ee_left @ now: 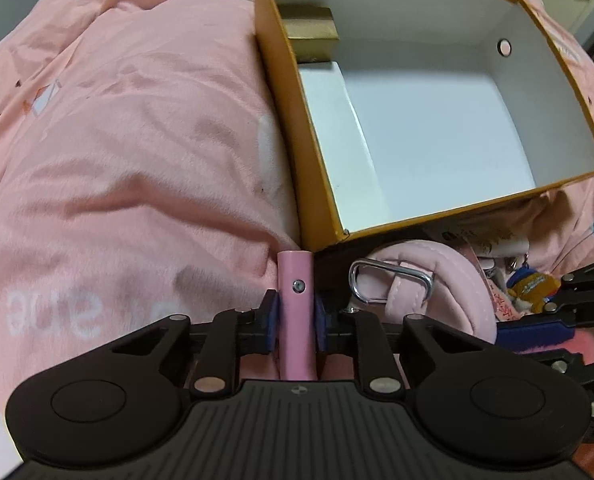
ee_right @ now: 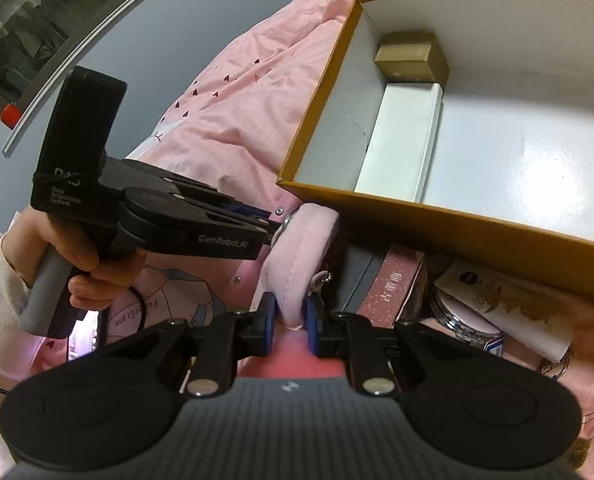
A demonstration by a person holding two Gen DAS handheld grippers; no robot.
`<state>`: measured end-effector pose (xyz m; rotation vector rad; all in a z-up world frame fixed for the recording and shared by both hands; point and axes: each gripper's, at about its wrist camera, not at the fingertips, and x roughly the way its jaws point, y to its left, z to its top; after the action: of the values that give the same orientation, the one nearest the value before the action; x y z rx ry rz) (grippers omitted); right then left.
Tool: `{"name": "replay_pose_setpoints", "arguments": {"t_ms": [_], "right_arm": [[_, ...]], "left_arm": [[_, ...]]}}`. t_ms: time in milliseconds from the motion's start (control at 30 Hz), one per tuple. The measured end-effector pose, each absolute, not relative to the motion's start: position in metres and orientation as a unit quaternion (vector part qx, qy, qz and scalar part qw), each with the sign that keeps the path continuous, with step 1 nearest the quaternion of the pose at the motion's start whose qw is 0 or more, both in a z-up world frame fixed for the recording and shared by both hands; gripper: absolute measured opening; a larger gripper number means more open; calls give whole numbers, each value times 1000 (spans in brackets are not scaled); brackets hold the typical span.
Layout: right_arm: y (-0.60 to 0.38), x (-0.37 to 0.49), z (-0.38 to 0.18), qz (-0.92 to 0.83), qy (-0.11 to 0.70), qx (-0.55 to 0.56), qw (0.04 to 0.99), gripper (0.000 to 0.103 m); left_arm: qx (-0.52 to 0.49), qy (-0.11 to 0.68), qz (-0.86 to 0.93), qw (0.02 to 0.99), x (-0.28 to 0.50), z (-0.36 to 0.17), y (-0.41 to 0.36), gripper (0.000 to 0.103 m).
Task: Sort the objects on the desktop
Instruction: 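Grasp the pink pouch with the right tool while the left tool holds the pink pen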
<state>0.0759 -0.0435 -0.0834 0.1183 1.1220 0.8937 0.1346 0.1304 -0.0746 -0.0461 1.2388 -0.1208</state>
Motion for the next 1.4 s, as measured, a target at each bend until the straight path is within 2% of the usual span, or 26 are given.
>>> {"name": "replay_pose_setpoints", "arguments": {"t_ms": [233, 400, 600, 933, 1200, 1400], "right_arm": [[-40, 75, -71, 408, 492, 49, 768, 17], [-27, 66, -55, 415, 450, 13, 791, 16], [-15, 62, -72, 410, 467, -10, 783, 15], [-24, 41, -71, 441, 479, -8, 759, 15], [-27, 12, -64, 479, 466, -38, 742, 13], [-24, 1, -73, 470, 461, -72, 750, 13]], "left_arm": [[-55, 525, -21, 849, 110, -50, 137, 20], [-37, 459, -6, 887, 86, -26, 125, 20], [-48, 491, 4, 870, 66, -46, 120, 20], [-55, 492, -2, 869, 34, -34, 111, 21], [-16, 489, -19, 872, 11, -26, 93, 21], [15, 476, -20, 879, 6, -40, 82, 21]]}}
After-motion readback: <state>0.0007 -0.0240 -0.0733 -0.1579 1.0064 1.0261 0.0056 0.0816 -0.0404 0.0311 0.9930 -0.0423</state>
